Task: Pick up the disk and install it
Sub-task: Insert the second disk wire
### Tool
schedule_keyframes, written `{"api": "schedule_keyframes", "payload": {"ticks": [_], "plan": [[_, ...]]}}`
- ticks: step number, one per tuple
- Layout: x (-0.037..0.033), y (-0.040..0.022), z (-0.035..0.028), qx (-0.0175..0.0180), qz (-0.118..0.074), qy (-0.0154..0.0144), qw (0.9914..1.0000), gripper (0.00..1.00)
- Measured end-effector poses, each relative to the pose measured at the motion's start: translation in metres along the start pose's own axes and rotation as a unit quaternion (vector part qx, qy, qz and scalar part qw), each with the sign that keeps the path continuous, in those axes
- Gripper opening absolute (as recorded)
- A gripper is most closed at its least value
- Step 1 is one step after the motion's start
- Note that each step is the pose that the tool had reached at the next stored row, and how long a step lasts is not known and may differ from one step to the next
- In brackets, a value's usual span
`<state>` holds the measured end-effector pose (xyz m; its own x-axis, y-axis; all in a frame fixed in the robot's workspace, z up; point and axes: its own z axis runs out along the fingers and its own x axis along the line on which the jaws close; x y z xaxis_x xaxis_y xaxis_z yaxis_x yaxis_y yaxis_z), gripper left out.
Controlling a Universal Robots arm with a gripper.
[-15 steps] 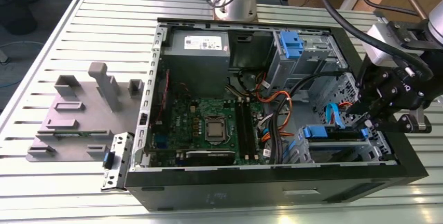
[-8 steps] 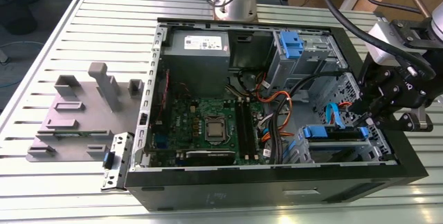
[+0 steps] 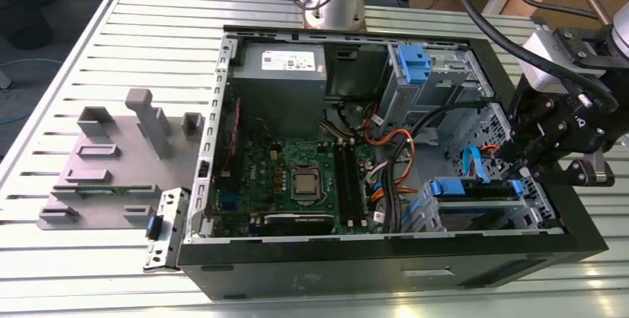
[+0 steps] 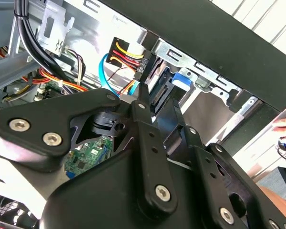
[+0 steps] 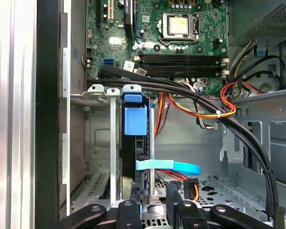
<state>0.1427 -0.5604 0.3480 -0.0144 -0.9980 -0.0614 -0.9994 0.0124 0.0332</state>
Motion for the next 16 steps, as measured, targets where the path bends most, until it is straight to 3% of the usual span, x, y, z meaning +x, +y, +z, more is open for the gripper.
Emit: {"api": "schedule_keyframes", "payload": {"ticks": [7, 16], "plan": [[-0.0003, 0.0002, -0.0049, 0.0, 0.0, 0.0, 1.0, 0.35], [-0.0051, 0.0002, -0.0045, 0.0009, 0.0, -0.0003, 1.0, 0.35]]}}
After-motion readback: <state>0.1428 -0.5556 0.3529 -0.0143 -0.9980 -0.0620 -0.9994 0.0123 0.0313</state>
